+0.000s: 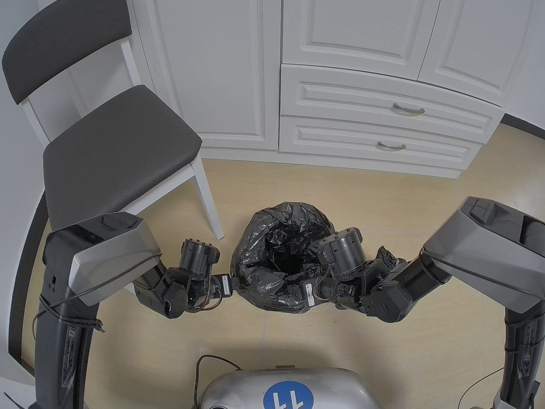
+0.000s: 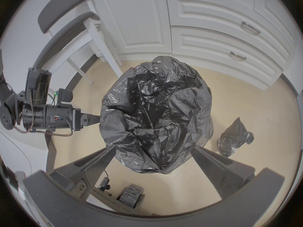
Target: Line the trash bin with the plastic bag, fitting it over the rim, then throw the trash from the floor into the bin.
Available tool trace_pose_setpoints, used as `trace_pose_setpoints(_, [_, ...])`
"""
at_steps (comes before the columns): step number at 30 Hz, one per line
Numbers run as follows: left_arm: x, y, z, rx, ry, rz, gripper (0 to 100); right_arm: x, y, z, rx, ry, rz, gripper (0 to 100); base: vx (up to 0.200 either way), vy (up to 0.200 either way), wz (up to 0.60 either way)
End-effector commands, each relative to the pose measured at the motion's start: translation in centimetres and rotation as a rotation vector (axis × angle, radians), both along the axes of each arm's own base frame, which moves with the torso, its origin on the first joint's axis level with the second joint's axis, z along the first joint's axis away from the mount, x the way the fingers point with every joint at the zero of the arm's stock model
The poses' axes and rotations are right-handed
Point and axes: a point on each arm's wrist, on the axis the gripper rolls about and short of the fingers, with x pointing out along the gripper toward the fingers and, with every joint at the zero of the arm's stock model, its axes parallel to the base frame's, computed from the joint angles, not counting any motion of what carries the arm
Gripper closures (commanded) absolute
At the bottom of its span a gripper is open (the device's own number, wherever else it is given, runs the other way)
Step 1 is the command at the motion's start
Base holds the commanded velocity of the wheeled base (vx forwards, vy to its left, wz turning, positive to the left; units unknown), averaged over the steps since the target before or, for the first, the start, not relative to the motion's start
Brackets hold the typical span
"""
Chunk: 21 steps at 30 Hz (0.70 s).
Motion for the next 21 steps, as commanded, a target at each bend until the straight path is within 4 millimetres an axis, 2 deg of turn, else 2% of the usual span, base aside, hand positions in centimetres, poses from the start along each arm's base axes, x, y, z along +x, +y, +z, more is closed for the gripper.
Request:
trace_pose_setpoints(1, [0.6, -0.7, -2.2, 0.032, 0.014, 0.016, 0, 0.0, 0.3, -1.2, -0.062, -0.006, -0.002, 0, 0.000, 0.000, 0.00])
trace_pose_setpoints(7, [0.7, -0.9, -2.1, 0.034, 0.006, 0.027, 0, 0.3, 0.0, -2.2, -0.125, -0.012, -0.019, 0, 0.000, 0.000, 0.00])
trace_pose_setpoints(12, [0.3, -0.7, -1.3, 0.032, 0.000, 0.029, 0, 2.7, -1.2, 0.1, -0.067, -0.078, -0.081, 0, 0.000, 0.000, 0.00])
trace_pose_setpoints(16, [-0.6, -0.1, 1.0, 0.015, -0.020, 0.014, 0, 5.2, -2.1, 2.6, -0.015, -0.154, -0.136, 0, 0.000, 0.000, 0.00])
trace_pose_setpoints(19, [-1.2, 0.0, 1.7, -0.006, -0.011, -0.016, 0, 7.2, -2.9, 3.4, 0.009, -0.195, -0.177, 0, 0.000, 0.000, 0.00])
trace_pose_setpoints(21, [-1.3, 0.0, 1.8, -0.011, -0.010, -0.023, 0, 8.4, -3.6, 3.1, 0.013, -0.204, -0.203, 0, 0.000, 0.000, 0.00])
